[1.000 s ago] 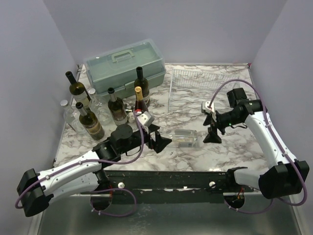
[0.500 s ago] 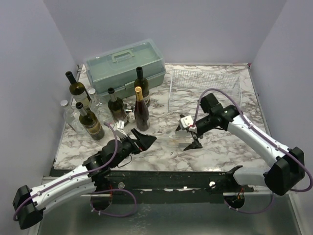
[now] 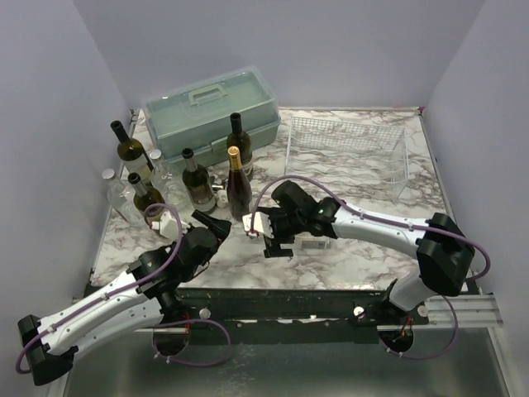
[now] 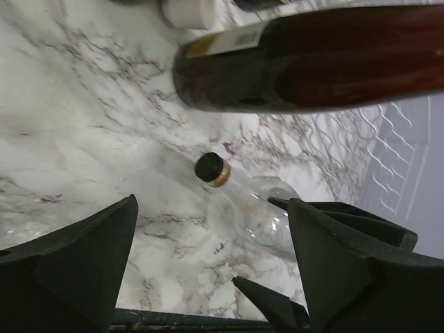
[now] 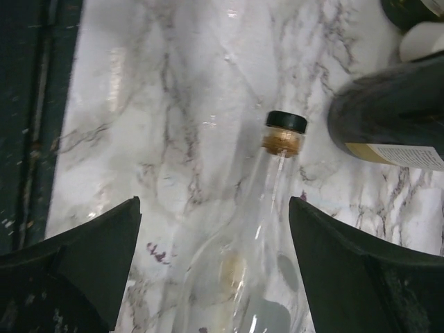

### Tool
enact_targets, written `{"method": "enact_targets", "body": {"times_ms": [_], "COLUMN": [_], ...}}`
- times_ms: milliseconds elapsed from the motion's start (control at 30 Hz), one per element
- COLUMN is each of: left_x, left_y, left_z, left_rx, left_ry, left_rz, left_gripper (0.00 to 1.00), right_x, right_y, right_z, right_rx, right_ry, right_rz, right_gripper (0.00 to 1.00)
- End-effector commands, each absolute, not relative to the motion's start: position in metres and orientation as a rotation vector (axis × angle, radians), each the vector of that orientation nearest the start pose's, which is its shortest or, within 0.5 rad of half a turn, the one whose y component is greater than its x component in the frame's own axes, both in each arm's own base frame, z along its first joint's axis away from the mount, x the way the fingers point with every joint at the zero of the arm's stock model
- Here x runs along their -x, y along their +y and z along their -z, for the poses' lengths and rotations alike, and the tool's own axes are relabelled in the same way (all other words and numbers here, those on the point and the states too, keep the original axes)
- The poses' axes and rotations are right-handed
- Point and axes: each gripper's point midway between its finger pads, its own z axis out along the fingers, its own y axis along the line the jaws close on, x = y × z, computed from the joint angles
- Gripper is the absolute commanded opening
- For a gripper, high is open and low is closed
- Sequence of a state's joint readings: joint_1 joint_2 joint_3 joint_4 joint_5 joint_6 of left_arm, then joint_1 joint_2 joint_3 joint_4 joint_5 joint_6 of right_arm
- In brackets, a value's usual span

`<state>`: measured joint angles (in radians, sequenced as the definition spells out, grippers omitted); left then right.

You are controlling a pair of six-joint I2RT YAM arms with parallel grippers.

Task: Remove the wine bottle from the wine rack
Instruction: Pick up the wine bottle from the center of the board.

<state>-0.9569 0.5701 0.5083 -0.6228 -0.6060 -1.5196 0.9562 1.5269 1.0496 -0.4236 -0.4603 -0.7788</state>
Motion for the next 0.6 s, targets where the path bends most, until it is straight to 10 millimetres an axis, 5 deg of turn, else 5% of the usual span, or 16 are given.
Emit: {"method": "enact_targets", "body": {"times_ms": [0, 333, 567], "left_x": [-0.177, -0.176, -0.178], "left_y": [-0.097, -0.064, -0.052], "left_z": [-0.118, -0.135, -0.149], "left_rx": [1.004, 1.017, 0.984], "left_ry": [2.019, 1.912, 1.852], "left_rz": [0.446, 0.360, 0.364], "left_gripper": [0.87, 0.80, 0.78], "right_x": [-0.216, -0.229, -0.236], "right_y": [0.363, 0.377, 0.373], "right_z": [-0.100, -0.062, -0.048], "right_rx": [1.830, 1.784, 1.766], "right_ry": [1.502, 1.551, 1.594], "right_rz": [-0.455, -0.284, -0.221], "right_gripper": [0.88, 0.70, 0.34]}}
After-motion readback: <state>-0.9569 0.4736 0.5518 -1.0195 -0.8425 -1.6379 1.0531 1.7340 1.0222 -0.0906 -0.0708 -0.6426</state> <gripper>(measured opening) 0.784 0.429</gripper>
